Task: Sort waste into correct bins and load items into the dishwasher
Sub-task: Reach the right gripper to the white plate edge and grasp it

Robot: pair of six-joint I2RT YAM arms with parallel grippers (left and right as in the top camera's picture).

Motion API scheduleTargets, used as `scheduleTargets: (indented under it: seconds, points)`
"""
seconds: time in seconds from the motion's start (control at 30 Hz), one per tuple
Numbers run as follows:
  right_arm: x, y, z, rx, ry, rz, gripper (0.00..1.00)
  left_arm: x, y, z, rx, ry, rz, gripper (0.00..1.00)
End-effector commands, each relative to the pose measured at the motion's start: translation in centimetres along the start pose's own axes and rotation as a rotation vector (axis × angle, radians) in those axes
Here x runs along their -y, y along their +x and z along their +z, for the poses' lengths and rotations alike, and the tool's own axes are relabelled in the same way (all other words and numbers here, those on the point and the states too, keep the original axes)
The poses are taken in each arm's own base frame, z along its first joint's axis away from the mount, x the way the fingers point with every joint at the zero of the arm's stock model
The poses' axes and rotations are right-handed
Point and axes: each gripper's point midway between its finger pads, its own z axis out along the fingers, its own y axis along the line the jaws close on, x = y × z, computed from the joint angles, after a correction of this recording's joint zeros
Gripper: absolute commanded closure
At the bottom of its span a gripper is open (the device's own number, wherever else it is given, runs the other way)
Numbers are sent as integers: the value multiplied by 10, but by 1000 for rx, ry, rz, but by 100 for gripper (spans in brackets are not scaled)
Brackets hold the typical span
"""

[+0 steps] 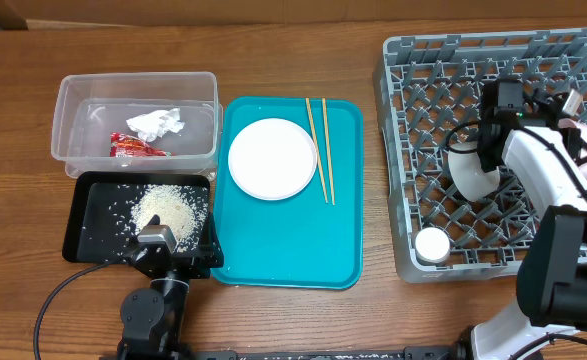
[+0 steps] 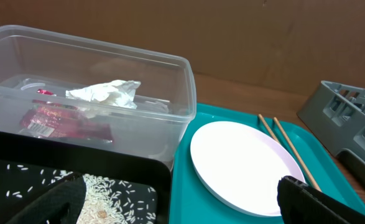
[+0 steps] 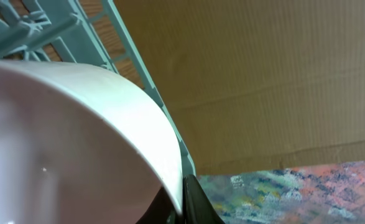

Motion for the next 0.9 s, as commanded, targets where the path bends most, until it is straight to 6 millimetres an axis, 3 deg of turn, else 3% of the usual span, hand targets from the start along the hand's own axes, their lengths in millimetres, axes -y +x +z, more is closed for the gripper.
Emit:
scheduleTargets:
  seconds: [0.0,0.07,0.2,0.33,0.53,0.73,0.87]
  points:
    - [-13,-1,-17,43,-32,-60,95,-2,-1,0,9,-4,13,0]
    - [-19,-5,-30,78,-47,-66,92,-2,-1,0,10,-4,13,0]
    - [-35,-8,-48,113,-124,-81,75,-2,-1,0,10,-4,13,0]
    - [-39,-14,-69,156,-154,-37,49,-2,-1,0,10,-4,13,0]
    - [-33,-36,-124,247,-316,71,39,-2,-1,0,10,-4,13,0]
    - [-48,-33,-218,276,-804,59,39,-2,-1,0,10,-4,13,0]
    - [-65,5,-320,215,-1329,-94,39,-2,-1,0,10,-4,13,0]
